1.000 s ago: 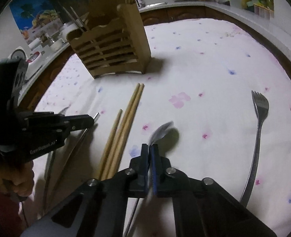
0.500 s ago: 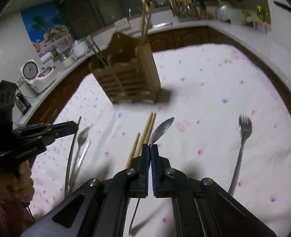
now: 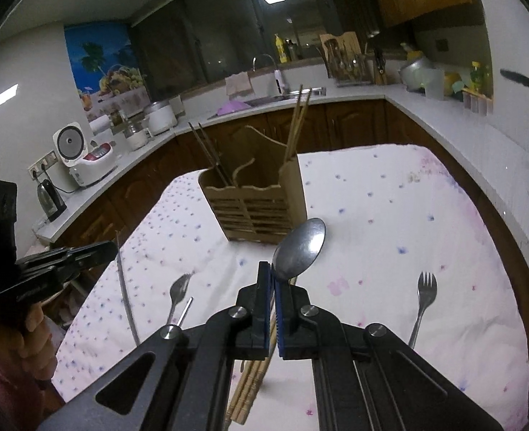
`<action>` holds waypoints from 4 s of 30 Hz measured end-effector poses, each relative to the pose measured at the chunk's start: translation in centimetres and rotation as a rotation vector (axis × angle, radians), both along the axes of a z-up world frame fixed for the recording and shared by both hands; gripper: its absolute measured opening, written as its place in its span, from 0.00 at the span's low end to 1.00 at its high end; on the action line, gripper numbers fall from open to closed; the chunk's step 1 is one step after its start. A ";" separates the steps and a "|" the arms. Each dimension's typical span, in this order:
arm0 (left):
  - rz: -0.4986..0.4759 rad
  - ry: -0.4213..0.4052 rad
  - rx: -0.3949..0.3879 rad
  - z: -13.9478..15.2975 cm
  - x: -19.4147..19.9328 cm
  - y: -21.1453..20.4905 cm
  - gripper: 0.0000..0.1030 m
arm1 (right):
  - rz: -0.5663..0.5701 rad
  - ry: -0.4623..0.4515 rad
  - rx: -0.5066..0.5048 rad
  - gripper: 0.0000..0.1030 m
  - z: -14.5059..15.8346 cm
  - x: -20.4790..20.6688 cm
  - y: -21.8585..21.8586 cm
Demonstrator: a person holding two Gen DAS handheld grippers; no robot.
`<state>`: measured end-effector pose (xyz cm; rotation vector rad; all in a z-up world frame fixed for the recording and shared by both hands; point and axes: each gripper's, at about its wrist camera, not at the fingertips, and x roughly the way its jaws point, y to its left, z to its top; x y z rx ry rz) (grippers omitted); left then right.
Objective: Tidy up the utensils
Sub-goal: 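Lift the steel chopstick and spoon and carry both over the wooden holder, then lower the chopstick and spoon into the holder and open both tools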
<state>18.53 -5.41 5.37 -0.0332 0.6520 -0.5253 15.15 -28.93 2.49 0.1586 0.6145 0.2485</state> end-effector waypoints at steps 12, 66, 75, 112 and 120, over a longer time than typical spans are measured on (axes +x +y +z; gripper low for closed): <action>-0.003 0.153 0.050 -3.2 2.5 -0.9 0.02 | -0.002 -0.029 -0.010 0.02 1.0 -0.2 0.1; 0.081 0.079 -0.129 -0.5 0.6 2.4 0.03 | 0.043 -0.085 0.007 0.02 2.6 -0.7 0.8; 0.082 0.061 -0.127 -0.2 0.4 2.3 0.03 | 0.048 -0.099 0.003 0.02 3.0 -0.9 1.0; 0.284 -0.365 -0.192 10.3 12.7 1.8 0.03 | -0.114 -0.351 -0.137 0.02 6.7 12.8 2.1; 0.349 -0.347 -0.189 6.1 16.1 1.7 0.03 | -0.092 -0.320 -0.215 0.02 3.8 15.1 4.2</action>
